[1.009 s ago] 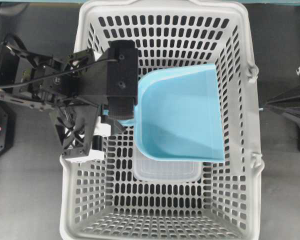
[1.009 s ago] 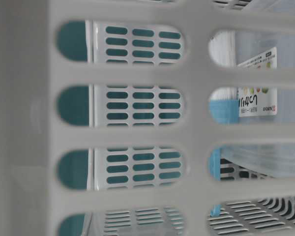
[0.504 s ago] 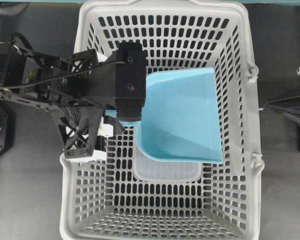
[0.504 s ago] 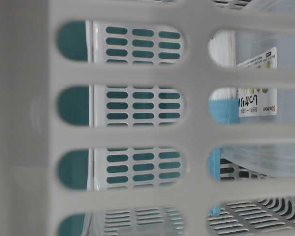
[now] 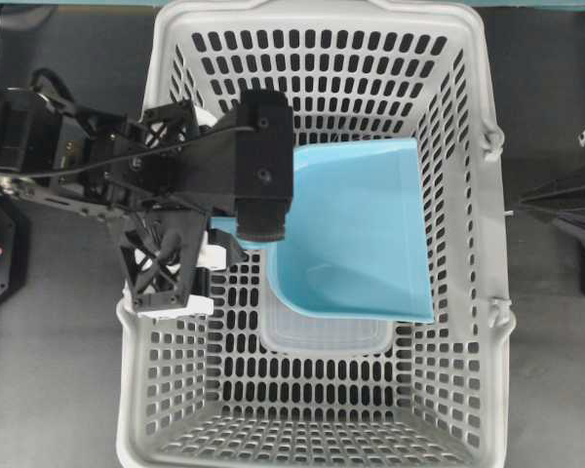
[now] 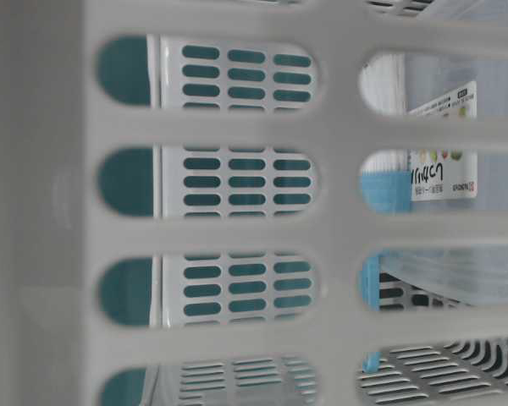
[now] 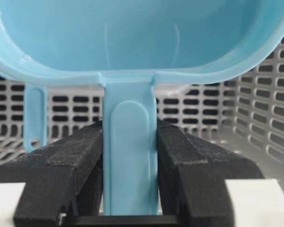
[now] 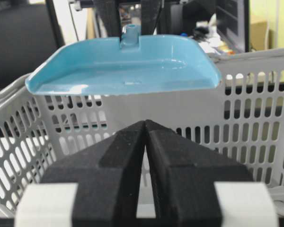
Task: Pick up the dustpan from the shopping basket with the left arm.
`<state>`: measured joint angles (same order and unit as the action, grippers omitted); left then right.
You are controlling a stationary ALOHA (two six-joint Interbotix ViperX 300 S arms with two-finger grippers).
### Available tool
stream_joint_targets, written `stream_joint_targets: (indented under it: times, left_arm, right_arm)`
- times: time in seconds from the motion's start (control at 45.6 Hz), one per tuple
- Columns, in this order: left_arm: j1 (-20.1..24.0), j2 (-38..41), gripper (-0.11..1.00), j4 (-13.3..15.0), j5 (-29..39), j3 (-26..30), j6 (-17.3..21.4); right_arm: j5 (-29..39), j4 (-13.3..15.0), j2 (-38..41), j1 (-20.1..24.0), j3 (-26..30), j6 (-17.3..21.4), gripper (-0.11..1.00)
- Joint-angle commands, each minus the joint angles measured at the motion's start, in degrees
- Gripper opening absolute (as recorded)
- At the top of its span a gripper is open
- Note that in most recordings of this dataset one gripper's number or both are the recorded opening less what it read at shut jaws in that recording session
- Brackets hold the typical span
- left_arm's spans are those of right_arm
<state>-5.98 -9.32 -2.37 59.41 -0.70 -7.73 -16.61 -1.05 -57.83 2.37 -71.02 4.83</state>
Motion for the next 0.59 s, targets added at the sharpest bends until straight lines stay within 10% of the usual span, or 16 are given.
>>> stream_joint_targets:
  times: [0.0, 0.57]
  left_arm:
    - [-0.18, -0.53, 0.28, -0.18, -0.18, 1.49, 0.26]
    - [-0.18, 0.09, 0.28, -0.18, -0.53, 0.88, 2.46]
  right_arm:
    - [-0.44, -0.18, 0.35, 0.18, 0.53, 0.00, 0.00]
    - [-0.44, -0.18, 0.35, 0.18, 0.26, 0.00, 0.00]
